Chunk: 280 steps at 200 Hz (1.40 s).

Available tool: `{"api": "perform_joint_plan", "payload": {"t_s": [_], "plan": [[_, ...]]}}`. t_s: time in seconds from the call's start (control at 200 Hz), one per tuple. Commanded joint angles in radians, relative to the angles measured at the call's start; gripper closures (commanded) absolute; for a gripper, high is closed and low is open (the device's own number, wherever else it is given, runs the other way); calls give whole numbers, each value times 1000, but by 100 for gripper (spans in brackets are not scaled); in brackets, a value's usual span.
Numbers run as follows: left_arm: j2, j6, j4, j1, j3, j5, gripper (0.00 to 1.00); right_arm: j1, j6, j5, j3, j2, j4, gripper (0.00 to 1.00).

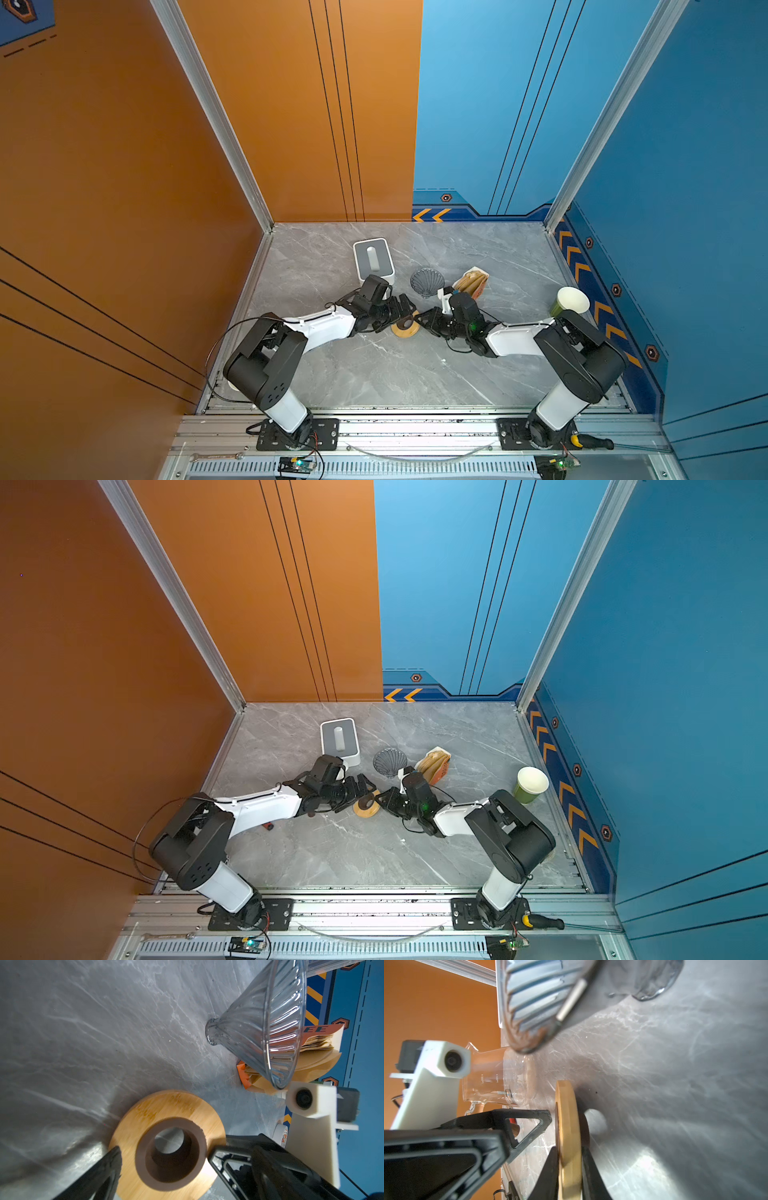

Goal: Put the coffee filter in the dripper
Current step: 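Lift the bamboo ring with the right gripper and carry it over the glass carafe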

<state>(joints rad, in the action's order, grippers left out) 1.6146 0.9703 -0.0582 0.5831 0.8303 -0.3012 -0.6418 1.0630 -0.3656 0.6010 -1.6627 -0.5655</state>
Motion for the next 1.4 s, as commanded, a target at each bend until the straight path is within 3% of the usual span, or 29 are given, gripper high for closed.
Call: {"api": "perform_joint_plan", "payload": {"t_s": [0.0, 0.3, 0.486, 0.661, 0.896, 1.106, 1.397], "plan": [[-19, 11, -14, -6, -7, -26, 2, -6, -25, 17, 30, 32, 44, 83], [-118, 4, 35, -24, 35, -33, 2, -15, -28, 19, 47, 27, 56, 84], [-240, -58, 193, -80, 80, -10, 2, -15, -48, 25, 56, 62, 105, 85], [-363, -152, 447, -161, 144, 59, 2, -13, -81, 22, 71, 131, 178, 86], [-470, -239, 622, -321, 147, 134, 2, -12, -104, 10, 98, 221, 263, 86], [-475, -274, 637, -474, 132, 75, 2, -15, -87, -18, 139, 245, 267, 86], [-446, -295, 606, -600, 133, -46, 2, -37, -38, -65, 269, 181, 214, 86]]}}
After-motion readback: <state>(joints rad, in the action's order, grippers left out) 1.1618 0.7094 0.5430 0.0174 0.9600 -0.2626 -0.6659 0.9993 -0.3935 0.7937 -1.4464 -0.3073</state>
